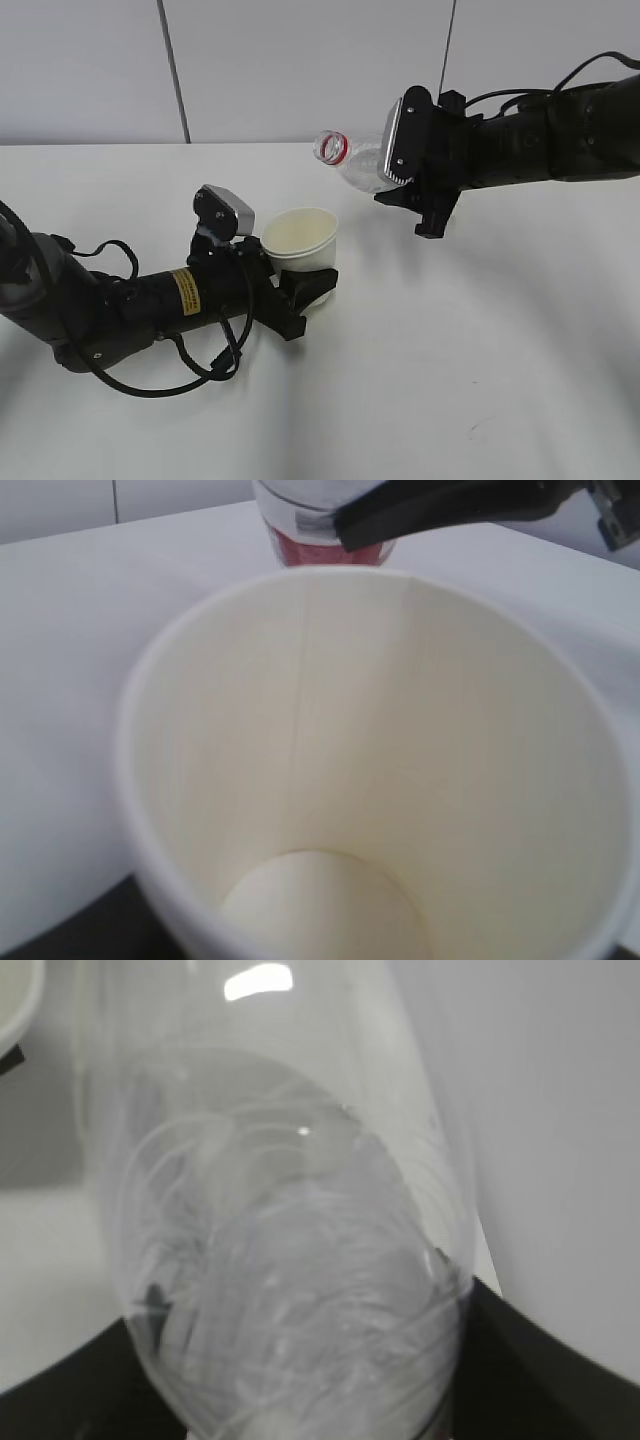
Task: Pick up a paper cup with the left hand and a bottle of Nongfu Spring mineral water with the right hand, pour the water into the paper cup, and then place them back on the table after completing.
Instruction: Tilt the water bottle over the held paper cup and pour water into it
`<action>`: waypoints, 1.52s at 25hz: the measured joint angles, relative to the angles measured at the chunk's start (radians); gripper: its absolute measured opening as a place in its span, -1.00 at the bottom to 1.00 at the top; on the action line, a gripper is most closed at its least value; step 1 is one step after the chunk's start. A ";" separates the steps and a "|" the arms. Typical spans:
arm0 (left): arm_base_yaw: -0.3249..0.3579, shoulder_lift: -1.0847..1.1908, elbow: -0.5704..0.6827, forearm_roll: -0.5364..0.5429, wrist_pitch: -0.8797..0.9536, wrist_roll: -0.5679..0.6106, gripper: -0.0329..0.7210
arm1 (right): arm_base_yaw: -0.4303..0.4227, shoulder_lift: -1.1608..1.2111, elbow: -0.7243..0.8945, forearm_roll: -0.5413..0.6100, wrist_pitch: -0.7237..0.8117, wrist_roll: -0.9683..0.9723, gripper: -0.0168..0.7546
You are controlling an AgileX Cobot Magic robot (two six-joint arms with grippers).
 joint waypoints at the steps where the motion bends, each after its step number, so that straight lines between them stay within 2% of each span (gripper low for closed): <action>1: 0.000 0.000 0.000 0.000 0.000 0.000 0.10 | 0.000 0.000 0.000 0.000 0.005 -0.005 0.27; 18: 0.000 0.000 -0.015 0.001 0.000 -0.001 0.10 | 0.000 -0.012 -0.029 -0.004 0.064 -0.104 0.27; 38: 0.000 0.000 -0.017 0.008 0.000 -0.001 0.10 | 0.000 -0.012 -0.046 -0.062 0.074 -0.185 0.27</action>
